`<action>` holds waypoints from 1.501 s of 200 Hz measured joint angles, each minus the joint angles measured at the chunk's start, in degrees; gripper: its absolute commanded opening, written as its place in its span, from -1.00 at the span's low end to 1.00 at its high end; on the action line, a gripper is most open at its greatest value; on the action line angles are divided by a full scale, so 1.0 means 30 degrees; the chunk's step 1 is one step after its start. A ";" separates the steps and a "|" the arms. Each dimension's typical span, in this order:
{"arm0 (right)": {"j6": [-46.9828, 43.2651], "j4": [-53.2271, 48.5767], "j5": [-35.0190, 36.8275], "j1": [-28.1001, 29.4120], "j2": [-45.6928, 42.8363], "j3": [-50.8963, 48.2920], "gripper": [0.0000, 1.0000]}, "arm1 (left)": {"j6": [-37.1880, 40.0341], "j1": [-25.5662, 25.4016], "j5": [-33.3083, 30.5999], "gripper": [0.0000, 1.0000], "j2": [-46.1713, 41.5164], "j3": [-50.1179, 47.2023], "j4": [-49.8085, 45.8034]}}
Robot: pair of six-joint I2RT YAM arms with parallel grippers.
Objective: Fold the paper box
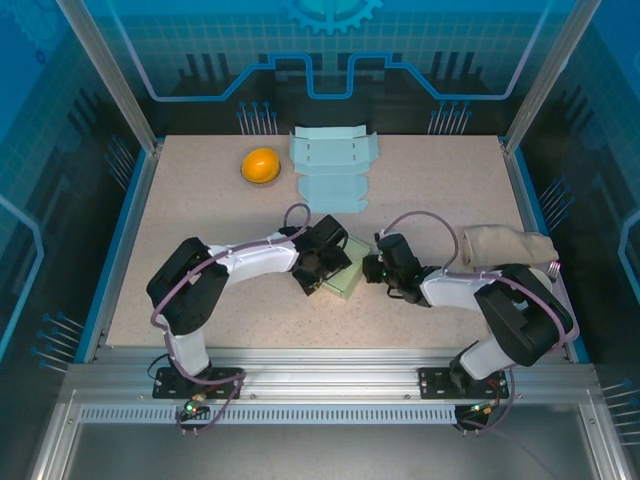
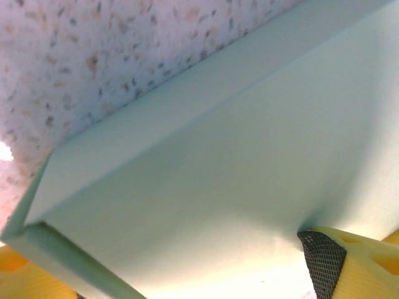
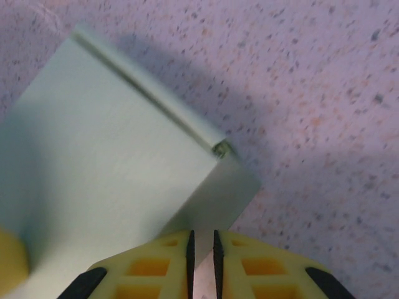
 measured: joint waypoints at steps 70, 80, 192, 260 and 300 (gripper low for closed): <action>-0.1020 -0.3665 -0.2849 -0.2412 0.0619 0.2273 -0.66 | 0.4095 0.0044 -0.0248 0.81 -0.1668 0.2339 -0.3009; -0.1013 -0.4262 -0.3395 -0.2812 0.0619 0.2455 -0.67 | 0.4947 0.0240 -0.0211 0.81 -0.2018 0.2586 -0.2987; 0.0743 -0.6681 -0.7657 -0.4138 0.1413 0.3745 -0.72 | 1.5540 0.3803 0.3147 0.74 0.1348 0.3133 0.0940; 0.1100 -0.5799 -0.8561 -0.4561 0.2936 0.3934 -0.73 | 1.5548 0.3789 0.4204 0.70 0.2346 0.3242 0.2703; 0.1304 -0.4728 -0.9646 -0.5107 0.3774 0.3942 -0.73 | 1.5380 0.3388 0.4495 0.67 0.3366 0.3235 0.3206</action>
